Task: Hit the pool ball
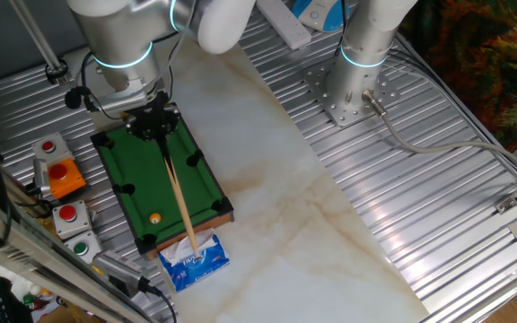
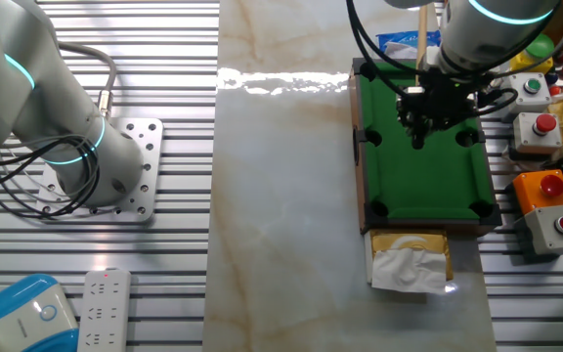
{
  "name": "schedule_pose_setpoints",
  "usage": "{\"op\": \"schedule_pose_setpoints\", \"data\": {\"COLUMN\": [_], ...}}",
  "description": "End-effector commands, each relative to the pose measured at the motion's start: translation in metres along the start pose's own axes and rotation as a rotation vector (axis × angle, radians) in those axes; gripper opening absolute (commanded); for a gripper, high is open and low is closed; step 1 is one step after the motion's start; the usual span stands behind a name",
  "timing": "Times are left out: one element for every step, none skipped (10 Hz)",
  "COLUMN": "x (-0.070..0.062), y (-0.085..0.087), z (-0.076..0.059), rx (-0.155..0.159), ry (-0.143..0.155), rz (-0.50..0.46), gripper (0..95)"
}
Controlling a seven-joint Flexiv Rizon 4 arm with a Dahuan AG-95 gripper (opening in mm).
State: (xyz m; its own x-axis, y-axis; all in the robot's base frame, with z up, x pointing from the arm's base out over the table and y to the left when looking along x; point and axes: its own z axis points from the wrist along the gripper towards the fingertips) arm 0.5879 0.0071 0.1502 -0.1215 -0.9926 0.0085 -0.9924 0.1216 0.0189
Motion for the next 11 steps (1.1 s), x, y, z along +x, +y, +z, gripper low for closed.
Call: {"op": "schedule_pose_setpoints", "data": {"x": [0.0,0.0,0.0,0.0,0.001,0.003,0.008,0.011,0.022,0.036,0.049], "y": [0.0,0.0,0.0,0.0,0.0,0.002,0.004,0.006,0.005,0.0,-0.005], "z": [0.0,0.0,0.0,0.0,0.002,0.003,0.005,0.006,0.006,0.003,0.0], "rx": [-0.001,0.001,0.001,0.001,0.003,0.006,0.005,0.006,0.006,0.004,0.003], "ry": [-0.003,0.002,0.001,0.006,0.025,0.041,0.044,0.046,0.057,0.053,0.052], "rz": [0.0,-0.003,0.004,0.001,-0.006,-0.006,-0.005,-0.005,-0.012,-0.018,-0.022], "gripper": [0.0,0.0,0.0,0.0,0.0,0.0,0.0,0.0,0.0,0.0,0.0]}}
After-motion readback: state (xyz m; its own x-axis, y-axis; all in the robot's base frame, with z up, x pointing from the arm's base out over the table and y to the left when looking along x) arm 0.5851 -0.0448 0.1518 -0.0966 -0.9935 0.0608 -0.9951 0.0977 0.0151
